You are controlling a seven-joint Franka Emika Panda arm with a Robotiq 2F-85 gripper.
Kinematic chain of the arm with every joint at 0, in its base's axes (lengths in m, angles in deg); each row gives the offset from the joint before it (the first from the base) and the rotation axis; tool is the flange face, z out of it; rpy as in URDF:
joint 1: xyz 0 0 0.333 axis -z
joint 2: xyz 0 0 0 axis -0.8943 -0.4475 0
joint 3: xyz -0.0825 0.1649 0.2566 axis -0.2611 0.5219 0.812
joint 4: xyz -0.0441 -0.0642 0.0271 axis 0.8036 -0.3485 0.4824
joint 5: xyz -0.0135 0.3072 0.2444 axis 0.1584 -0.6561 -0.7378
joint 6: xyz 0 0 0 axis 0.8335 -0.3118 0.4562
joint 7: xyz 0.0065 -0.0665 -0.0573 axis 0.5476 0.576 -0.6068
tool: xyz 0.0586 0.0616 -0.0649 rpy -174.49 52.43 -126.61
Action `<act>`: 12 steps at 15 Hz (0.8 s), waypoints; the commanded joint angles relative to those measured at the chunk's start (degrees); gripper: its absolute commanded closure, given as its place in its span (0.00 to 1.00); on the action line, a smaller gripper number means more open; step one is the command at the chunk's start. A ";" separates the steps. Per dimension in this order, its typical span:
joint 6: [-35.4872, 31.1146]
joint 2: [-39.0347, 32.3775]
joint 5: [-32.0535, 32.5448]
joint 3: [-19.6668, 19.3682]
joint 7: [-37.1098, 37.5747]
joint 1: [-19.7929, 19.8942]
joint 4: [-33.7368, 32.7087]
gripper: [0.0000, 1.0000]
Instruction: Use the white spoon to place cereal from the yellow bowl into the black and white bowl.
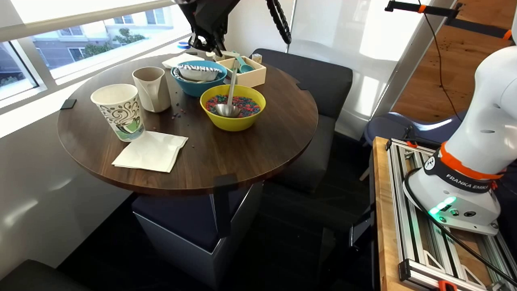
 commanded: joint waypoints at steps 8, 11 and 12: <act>-2.86 18.17 -23.10 0.24 13.40 2.21 21.58 0.96; -5.23 21.00 -27.17 0.15 15.66 3.33 26.73 0.96; -6.05 21.72 -28.13 0.15 15.88 3.72 28.28 0.96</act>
